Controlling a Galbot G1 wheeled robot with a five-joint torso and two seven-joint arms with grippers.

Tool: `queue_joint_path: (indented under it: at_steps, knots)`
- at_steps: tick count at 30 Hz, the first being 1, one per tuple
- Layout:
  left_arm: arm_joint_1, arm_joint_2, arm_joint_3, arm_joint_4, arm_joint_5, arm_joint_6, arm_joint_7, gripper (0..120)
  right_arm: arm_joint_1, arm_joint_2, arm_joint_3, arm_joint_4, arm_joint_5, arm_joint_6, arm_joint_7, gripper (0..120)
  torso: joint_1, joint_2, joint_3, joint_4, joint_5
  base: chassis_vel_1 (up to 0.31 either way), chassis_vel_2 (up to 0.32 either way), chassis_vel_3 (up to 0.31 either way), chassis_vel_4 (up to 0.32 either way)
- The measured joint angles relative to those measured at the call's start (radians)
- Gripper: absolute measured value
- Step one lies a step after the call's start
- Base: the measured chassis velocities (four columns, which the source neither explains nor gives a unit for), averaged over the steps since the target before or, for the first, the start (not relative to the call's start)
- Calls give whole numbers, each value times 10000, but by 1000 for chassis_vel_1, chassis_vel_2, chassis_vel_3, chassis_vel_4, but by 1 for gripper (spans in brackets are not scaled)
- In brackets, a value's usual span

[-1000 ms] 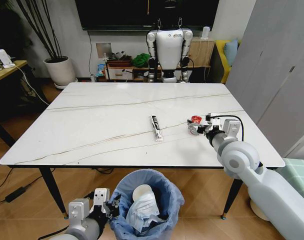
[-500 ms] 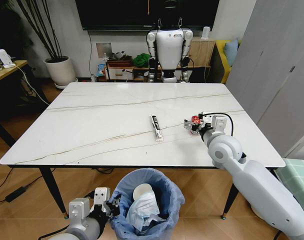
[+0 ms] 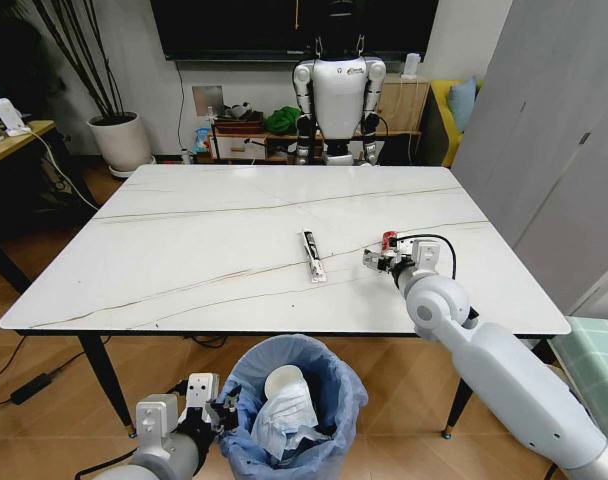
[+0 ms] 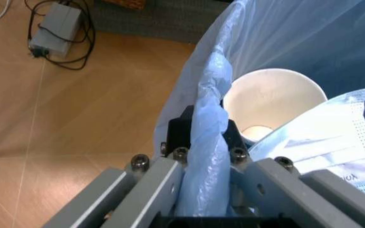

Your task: Pick up the trash bin and place the trash from the table into it.

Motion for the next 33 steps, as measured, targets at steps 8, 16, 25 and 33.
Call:
queue_joint_path:
  at_steps: [8, 16, 25, 33]
  knots:
    - [4, 61, -190, 0, -151, 0, 6, 0, -24, 59, -8, -266, -105, 50, -167, 97, -1, 0, 0, 0, 1, 0, 0, 0, 0]
    - [-29, 47, -205, 0, -173, 0, 17, 0, 174, 135, -132, -588, -154, 108, -251, 75, -2, 0, 0, 0, 0, 0, 0, 0, 0]
    - [-81, 81, -245, -1, -239, 0, 48, 0, 158, 158, -149, -651, -226, 108, -277, 46, -2, 0, 0, 0, 0, 0, 0, 0, 0]
    - [-115, 82, -231, 0, -247, 0, 74, 0, 104, 142, -84, -563, -336, 109, -319, 46, -1, 0, 0, 0, 2, 0, 0, 0, 0]
